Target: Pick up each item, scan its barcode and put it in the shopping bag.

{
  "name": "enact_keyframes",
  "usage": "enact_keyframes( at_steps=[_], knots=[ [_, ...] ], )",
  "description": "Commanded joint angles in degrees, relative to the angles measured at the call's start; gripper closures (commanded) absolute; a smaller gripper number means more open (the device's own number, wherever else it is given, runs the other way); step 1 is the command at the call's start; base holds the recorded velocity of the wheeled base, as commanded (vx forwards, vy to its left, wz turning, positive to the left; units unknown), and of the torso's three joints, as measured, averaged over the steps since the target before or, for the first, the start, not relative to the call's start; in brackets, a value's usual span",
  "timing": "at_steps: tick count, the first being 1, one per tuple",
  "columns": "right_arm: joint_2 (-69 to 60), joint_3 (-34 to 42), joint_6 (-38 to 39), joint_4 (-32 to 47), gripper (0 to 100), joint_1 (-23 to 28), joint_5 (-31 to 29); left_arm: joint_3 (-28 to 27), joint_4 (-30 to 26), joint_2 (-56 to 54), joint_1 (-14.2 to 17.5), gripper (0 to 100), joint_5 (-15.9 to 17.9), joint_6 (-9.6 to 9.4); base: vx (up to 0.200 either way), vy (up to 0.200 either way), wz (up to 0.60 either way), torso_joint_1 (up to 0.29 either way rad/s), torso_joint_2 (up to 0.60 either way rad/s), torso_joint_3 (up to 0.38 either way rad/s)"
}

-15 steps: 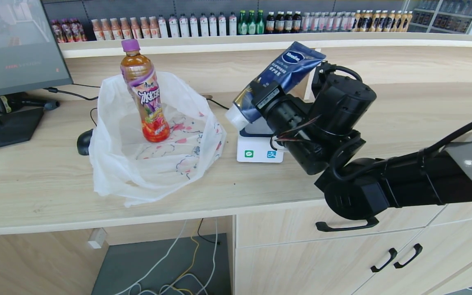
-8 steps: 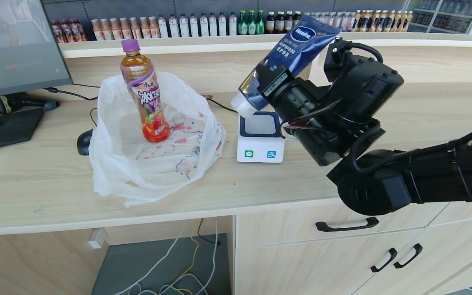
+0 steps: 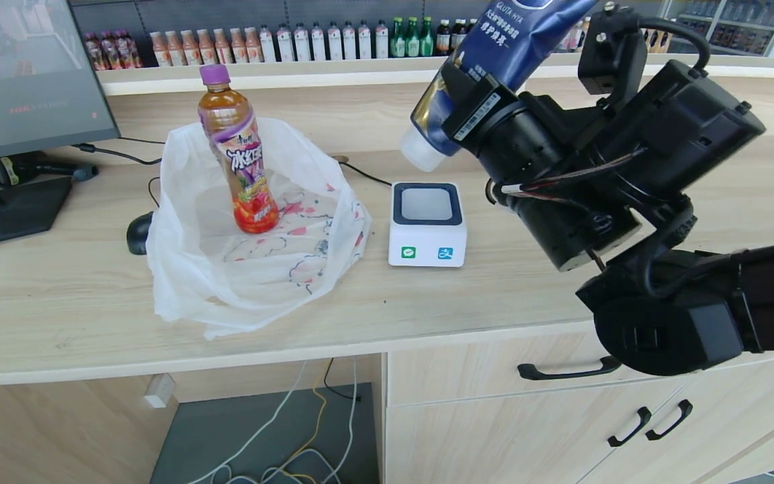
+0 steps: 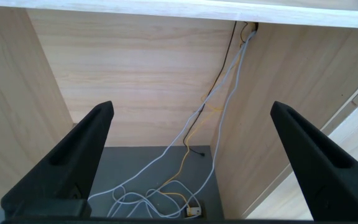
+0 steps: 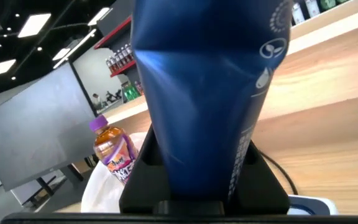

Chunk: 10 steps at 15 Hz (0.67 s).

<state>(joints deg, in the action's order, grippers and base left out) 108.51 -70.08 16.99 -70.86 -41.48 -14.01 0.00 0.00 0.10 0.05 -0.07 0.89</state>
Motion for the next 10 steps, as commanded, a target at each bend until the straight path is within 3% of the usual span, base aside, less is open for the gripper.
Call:
enact_keyframes(
  at_steps=[1, 8, 10],
  knots=[
    [-1.0, 4.7, -2.8, -4.5, 100, -0.4, 0.0, 0.0, 0.0, 0.0, 0.0, 0, 0.0, -0.01, 0.0, 0.0, 0.0, 0.0, 0.0, 0.0],
    [3.5, 8.7, -15.5, -18.8, 100, 0.1, 1.1, 0.0, 0.0, 0.0, 0.0, 0, 0.0, -0.63, 0.0, 0.0, 0.0, 0.0, 0.0, 0.0],
    [4.3, 8.7, -18.8, -19.1, 100, 1.5, 1.9, 0.0, 0.0, 0.0, 0.0, 0, 0.0, -0.63, 0.0, 0.0, 0.0, 0.0, 0.0, 0.0]
  ],
)
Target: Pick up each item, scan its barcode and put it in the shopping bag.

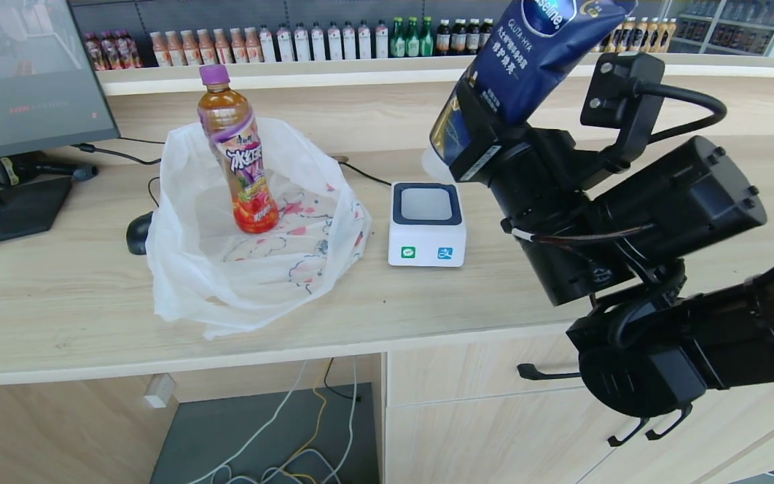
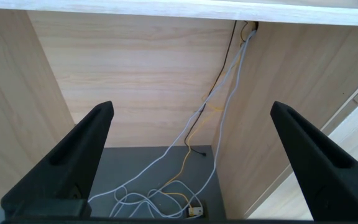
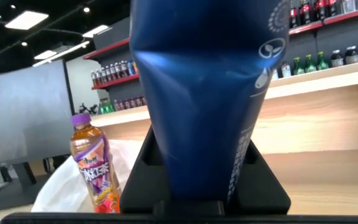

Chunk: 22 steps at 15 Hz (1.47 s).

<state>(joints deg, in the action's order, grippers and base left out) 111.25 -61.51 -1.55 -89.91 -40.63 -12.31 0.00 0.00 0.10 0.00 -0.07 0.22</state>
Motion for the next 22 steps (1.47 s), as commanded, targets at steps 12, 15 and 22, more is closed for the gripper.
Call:
enact_keyframes(
  at_steps=[12, 15, 22],
  knots=[
    [2.0, 6.6, -13.0, -0.1, 100, 0.4, 8.4, 0.0, 0.0, 0.0, 0.1, 0, 0.0, 0.48, 0.0, 0.0, 0.0, 0.0, 0.0, 0.0],
    [1.8, 6.3, -12.3, -0.1, 100, 0.6, 8.4, 0.0, -0.1, 0.0, 0.1, 0, 0.0, 0.66, 0.0, 0.2, 0.0, 0.001, 0.0, 0.001],
    [1.4, 6.2, -9.5, -0.1, 100, 0.4, 8.3, 0.0, 0.0, 0.0, 0.0, 0, 0.0, 0.66, 0.0, 0.2, 0.0, 0.003, 0.0, 0.0]
  ],
)
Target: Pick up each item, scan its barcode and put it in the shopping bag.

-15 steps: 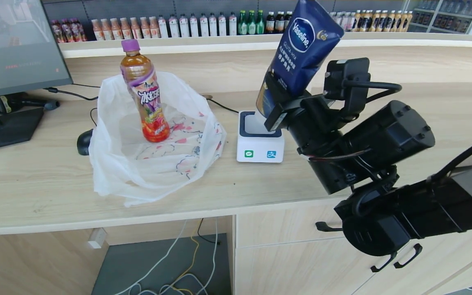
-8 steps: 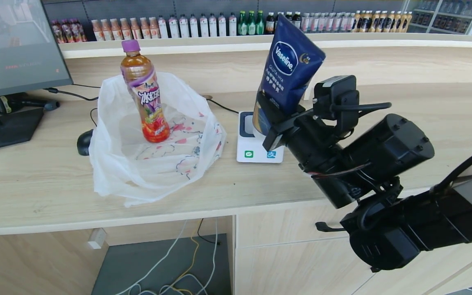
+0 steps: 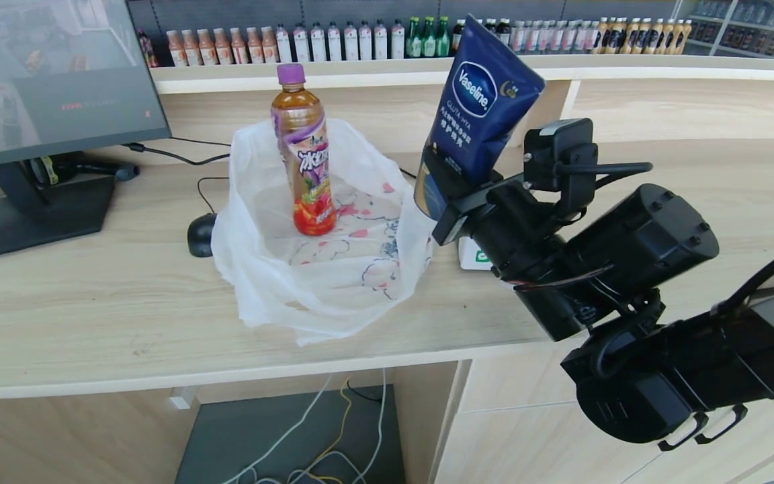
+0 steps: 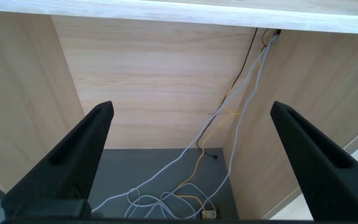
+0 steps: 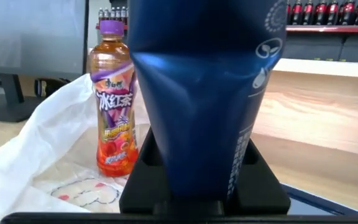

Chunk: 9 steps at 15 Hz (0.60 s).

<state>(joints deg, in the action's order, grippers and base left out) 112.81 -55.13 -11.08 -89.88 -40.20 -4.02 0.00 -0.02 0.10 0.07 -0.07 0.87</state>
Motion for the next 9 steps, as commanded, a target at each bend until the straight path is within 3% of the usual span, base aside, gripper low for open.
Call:
enact_keyframes(
  at_steps=[1, 7, 9],
  knots=[
    [-0.2, -0.1, 0.2, -0.1, 100, 0.0, 0.0, 0.0, 0.0, 0.0, 0.0, 0, 0.0, 0.01, 0.0, 0.2, 0.0, -0.002, 0.0, 0.002],
    [-0.7, -0.9, 0.1, -0.1, 100, -0.3, 0.1, 0.0, 0.0, 0.0, 0.0, 0, 0.0, -0.07, 0.0, 0.2, 0.0, 0.003, 0.01, 0.004],
    [-0.5, -1.4, 0.1, -0.1, 100, -1.4, 0.1, 0.0, 0.0, 0.0, -0.1, 0, 0.0, -0.25, 0.0, 0.0, 0.0, 0.0, 0.0, 0.0]
  ],
)
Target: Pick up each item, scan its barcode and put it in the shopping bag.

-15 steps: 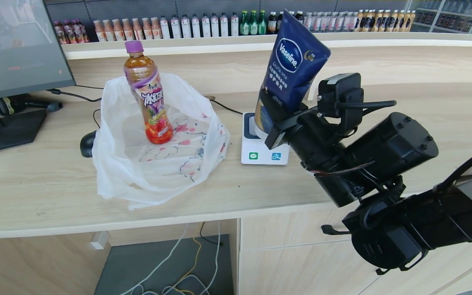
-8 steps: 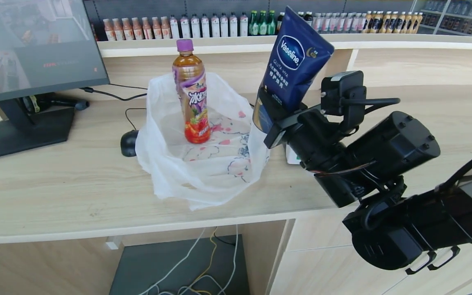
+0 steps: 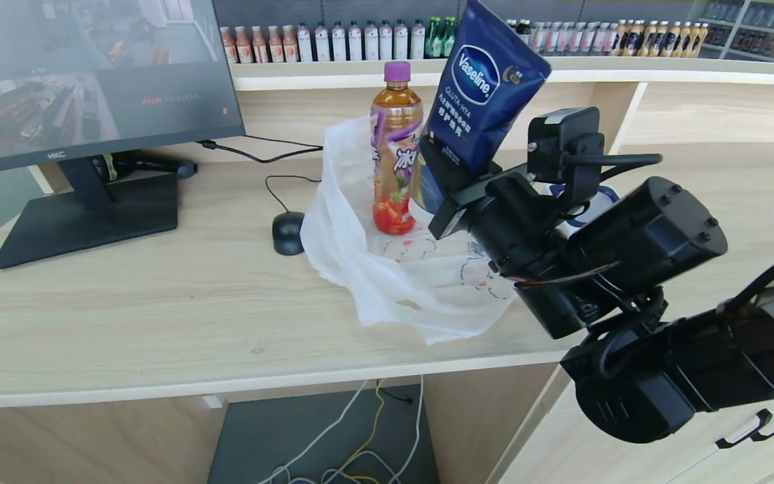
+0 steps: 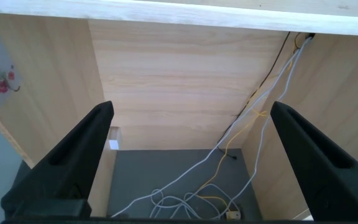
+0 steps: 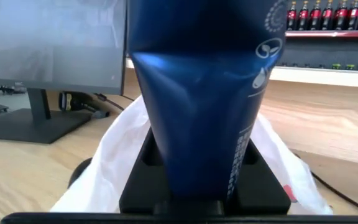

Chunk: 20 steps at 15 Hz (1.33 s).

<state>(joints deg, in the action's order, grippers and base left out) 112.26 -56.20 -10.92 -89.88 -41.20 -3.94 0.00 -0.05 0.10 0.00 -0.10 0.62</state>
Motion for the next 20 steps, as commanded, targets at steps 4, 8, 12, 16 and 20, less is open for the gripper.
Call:
enact_keyframes(
  at_steps=[4, 8, 12, 16, 20],
  knots=[
    [0.5, -0.8, 0.0, -0.1, 100, -2.1, 0.0, 0.0, 0.0, 0.0, 0.1, 0, 0.0, -0.01, 0.0, 0.0, 0.0, 0.0, 0.0, 0.0],
    [1.4, -0.4, 2.1, -0.1, 100, -0.2, 0.2, 0.0, 0.0, 0.0, 0.1, 0, 0.0, -0.01, 0.0, 0.0, 0.0, 0.0, 0.0, 0.0],
    [2.8, -0.8, 3.9, 0.9, 100, 2.4, 0.2, 0.0, 0.0, 0.0, 0.0, 0, 0.0, -0.01, 0.0, 0.0, 0.0, 0.0, 0.0, 0.0],
    [2.8, -4.4, 4.6, 7.3, 100, 4.7, 0.1, 0.0, 0.0, 0.0, 0.1, 0, 0.0, -0.01, 0.0, 0.0, 0.0, 0.0, 0.0, 0.0],
    [2.4, -10.9, 4.9, 14.6, 100, 8.1, 0.2, 0.0, 0.0, 0.0, 0.1, 0, 0.0, -0.01, 0.0, 0.0, 0.0, 0.0, 0.0, 0.0]
  ],
)
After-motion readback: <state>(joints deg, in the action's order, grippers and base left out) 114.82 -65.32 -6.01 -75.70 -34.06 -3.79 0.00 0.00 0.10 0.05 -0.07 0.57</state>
